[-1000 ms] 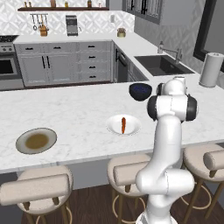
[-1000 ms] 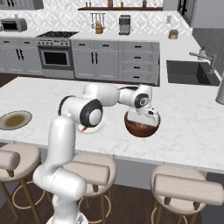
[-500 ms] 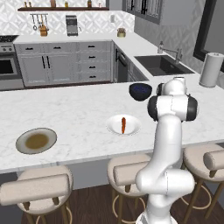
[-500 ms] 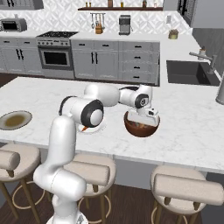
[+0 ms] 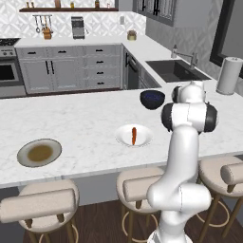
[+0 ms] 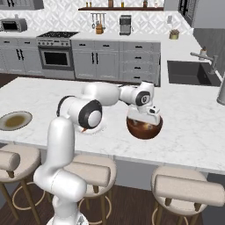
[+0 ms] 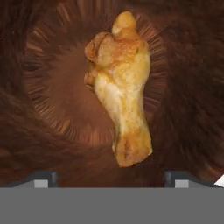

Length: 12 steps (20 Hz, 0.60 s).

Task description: Pick the chicken drumstick and carrot from their plates and place them in the bowl. Then put the bowl in the fridge.

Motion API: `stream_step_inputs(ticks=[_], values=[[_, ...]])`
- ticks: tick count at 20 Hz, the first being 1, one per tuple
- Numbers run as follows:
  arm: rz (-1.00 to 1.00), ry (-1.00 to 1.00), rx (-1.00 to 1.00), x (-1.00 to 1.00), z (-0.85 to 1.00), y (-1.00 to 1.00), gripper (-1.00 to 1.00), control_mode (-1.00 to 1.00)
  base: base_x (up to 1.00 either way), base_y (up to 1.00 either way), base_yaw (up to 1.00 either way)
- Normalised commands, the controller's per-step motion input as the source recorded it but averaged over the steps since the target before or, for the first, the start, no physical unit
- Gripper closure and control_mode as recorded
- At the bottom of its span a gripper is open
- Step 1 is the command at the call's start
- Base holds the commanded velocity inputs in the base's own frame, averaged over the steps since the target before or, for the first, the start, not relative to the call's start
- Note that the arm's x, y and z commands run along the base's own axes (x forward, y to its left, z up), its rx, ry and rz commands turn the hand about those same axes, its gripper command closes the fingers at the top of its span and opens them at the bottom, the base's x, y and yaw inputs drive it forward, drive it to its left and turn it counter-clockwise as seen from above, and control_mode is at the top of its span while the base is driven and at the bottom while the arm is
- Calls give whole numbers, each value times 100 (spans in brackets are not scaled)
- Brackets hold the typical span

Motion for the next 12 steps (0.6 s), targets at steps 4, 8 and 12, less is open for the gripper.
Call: stream_step_inputs(ticks=[4,8,12], values=[[-1,-20,0,-100,43,8,-100,-100,0,0,0],[-2,-21,-5,-100,50,48,-100,-100,0,0,0],[-8,-3,-2,-75,16,87,-100,-100,0,0,0]])
